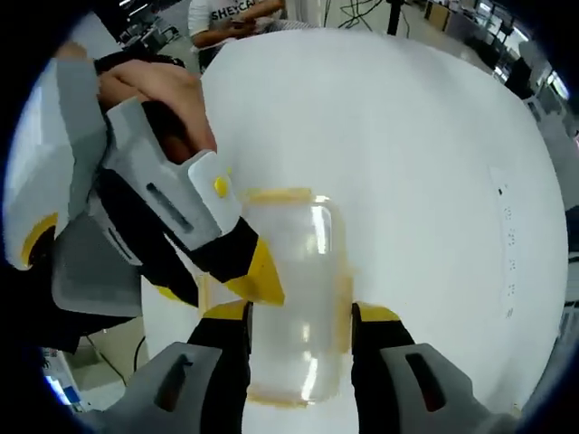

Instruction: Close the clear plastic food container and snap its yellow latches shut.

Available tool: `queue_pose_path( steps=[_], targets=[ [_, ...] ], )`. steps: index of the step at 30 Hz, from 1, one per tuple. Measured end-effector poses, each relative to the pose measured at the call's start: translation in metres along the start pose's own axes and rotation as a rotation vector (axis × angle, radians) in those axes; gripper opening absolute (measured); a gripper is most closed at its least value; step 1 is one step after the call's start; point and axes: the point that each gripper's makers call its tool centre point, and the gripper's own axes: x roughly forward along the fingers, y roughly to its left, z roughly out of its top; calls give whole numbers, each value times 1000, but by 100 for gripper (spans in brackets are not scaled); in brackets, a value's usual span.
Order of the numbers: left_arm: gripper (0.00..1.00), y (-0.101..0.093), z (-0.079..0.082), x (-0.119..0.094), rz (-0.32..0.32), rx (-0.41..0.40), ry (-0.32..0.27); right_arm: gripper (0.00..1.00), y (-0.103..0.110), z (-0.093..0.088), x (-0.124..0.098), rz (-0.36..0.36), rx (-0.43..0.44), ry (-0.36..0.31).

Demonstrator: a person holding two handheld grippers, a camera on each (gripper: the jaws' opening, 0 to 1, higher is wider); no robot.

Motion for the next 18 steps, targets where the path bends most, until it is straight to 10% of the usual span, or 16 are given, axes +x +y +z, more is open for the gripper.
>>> queue_pose_path(
  steps=[18],
  targets=[
    [52,14,3,-8,3,-149,-105,40,0,-10,-19,-403,282,-333]
  ],
)
